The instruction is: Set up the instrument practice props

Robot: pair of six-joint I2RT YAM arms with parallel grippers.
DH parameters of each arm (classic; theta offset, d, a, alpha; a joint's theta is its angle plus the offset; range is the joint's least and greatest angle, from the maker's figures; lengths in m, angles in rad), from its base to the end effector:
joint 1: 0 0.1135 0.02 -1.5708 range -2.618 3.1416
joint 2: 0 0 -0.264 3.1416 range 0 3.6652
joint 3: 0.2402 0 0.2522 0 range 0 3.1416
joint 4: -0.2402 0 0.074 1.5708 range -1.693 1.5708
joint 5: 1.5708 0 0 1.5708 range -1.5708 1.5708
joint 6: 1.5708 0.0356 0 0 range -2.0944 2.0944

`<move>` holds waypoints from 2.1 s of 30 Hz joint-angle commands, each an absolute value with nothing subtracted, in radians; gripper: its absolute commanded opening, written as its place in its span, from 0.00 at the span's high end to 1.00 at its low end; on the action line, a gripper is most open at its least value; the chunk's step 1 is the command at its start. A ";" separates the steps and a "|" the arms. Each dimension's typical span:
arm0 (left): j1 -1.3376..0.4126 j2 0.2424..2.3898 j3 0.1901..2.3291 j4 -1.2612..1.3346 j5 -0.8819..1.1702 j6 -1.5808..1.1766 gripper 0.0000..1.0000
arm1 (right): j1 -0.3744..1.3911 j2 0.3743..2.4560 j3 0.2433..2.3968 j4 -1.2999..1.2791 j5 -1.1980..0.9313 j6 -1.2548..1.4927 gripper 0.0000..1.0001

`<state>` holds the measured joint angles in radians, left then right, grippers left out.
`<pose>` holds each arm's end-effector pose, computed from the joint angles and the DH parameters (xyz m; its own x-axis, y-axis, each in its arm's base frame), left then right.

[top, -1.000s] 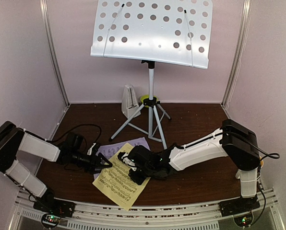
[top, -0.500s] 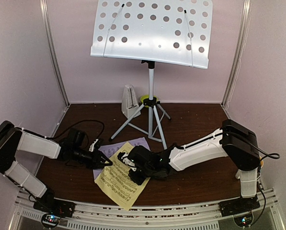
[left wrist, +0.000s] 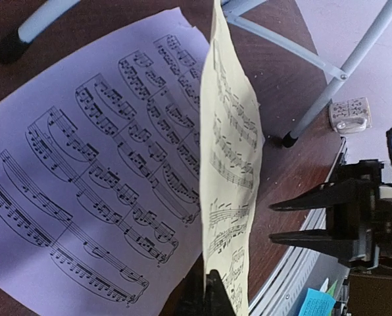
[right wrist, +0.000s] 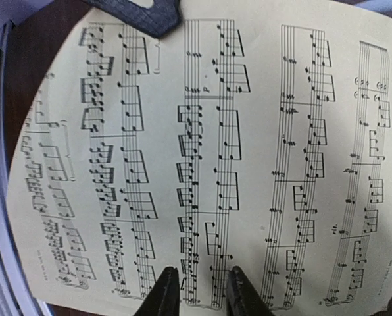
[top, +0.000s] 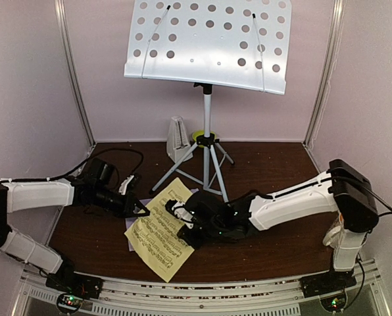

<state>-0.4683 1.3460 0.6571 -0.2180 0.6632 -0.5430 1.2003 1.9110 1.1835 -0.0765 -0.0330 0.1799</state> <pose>0.2143 -0.1330 0.1811 -0.9604 0.0295 -0.2770 0.2312 0.6391 -0.7335 0.1463 0.3798 0.1654 -0.4247 -0.5995 -0.6784 -0.8781 0.4552 0.1475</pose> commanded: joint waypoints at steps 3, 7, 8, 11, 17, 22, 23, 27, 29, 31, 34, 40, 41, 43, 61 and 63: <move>-0.515 1.252 0.837 -0.529 0.586 -0.317 1.00 | 1.203 1.617 1.005 0.131 -0.085 0.156 0.50; -0.569 1.195 0.925 -0.678 0.547 -0.215 1.00 | 1.204 1.477 1.020 0.069 -0.154 0.094 0.33; -0.583 1.183 0.941 -0.706 0.550 -0.195 1.00 | 1.205 1.449 1.034 0.035 -0.172 0.075 0.32; -0.632 1.154 0.994 -0.792 0.543 -0.134 1.00 | 1.209 1.366 1.065 -0.057 -0.212 0.013 0.14; -0.721 1.094 1.069 -0.910 0.547 -0.041 1.00 | 1.215 1.314 1.191 -0.294 -0.259 -0.132 0.00; -0.788 1.079 1.120 -0.966 0.573 0.009 1.00 | 1.217 1.322 1.310 -0.454 -0.275 -0.176 0.05; -0.800 1.076 1.122 -0.966 0.580 0.016 1.00 | 1.218 1.312 1.313 -0.457 -0.291 -0.170 0.06; -0.850 1.080 1.125 -0.963 0.613 0.042 1.00 | 1.217 1.301 1.322 -0.478 -0.311 -0.119 0.09; -0.884 1.088 1.133 -0.959 0.597 0.051 1.00 | 1.216 1.308 1.328 -0.488 -0.322 -0.089 0.12; -0.920 1.104 1.147 -0.959 0.590 0.066 1.00 | 1.216 1.315 1.313 -0.480 -0.349 -0.048 0.15; -0.961 1.127 1.167 -0.959 0.578 0.081 1.00 | 1.217 1.322 1.286 -0.471 -0.409 -0.002 0.18; -1.014 1.188 1.207 -0.959 0.528 0.113 1.00 | 1.218 1.355 1.288 -0.483 -0.502 0.063 0.22; -1.020 1.196 1.214 -0.958 0.524 0.119 1.00 | 1.218 1.359 1.276 -0.474 -0.507 0.078 0.22; -1.034 1.206 1.227 -0.958 0.508 0.134 1.00 | 1.219 1.371 1.260 -0.468 -0.517 0.093 0.24; -1.080 1.224 1.238 -0.896 0.434 0.171 1.00 | 1.220 1.425 1.267 -0.496 -0.509 0.107 0.86; -1.079 1.192 1.220 -0.855 0.399 0.147 0.98 | 1.221 1.411 1.264 -0.503 -0.491 0.103 0.94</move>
